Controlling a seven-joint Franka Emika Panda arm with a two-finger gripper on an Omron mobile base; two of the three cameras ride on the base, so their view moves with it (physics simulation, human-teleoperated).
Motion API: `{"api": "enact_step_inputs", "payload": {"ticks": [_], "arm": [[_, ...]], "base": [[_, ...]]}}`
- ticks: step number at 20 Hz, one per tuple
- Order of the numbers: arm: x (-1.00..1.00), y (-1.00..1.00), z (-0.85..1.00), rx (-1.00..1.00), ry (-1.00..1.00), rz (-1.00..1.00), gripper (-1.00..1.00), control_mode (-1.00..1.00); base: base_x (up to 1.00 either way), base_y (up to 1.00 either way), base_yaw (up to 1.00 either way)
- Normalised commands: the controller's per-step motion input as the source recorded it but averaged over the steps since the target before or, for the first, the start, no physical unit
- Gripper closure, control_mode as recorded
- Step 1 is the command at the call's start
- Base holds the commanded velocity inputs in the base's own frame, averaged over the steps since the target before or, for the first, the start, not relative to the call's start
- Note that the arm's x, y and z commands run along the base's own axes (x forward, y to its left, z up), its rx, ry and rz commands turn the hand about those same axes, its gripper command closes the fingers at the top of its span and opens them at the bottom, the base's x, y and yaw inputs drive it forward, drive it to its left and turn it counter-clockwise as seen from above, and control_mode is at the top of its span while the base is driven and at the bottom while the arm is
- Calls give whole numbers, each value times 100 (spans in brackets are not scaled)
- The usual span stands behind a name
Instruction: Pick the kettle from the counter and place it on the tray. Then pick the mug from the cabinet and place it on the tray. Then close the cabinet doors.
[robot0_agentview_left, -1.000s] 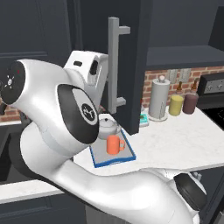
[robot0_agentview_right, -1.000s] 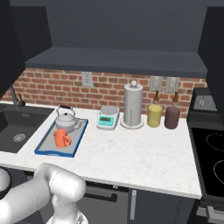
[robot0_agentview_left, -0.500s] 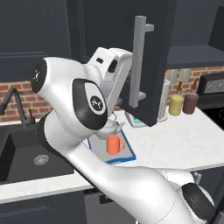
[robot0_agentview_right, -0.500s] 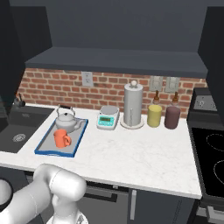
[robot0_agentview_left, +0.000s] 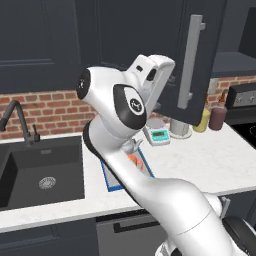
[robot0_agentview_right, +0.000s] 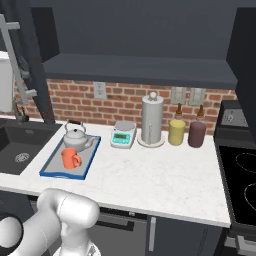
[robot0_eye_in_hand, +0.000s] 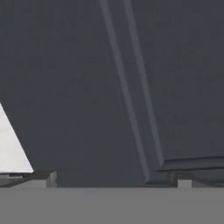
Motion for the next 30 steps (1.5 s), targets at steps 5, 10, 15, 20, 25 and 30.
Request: {"api": "enact_step_inputs", "payload": {"ticks": [5,10,15,20,25,30], "arm": [[71,-57,0,0,2,-13,-100,-100],[72,-59,0,0,1,-3,-100,-100],[61,-64,-2,0,0,4,-100,-100],[50,-63,-4,1,0,20,-100,-100],[46,-51,-1,4,0,28,-100,-100],[50,-40,0,7,0,32,-100,-100]], "base": [[0,0,0],[0,0,0],[0,0,0],[0,0,0],[0,0,0],[0,0,0]]}}
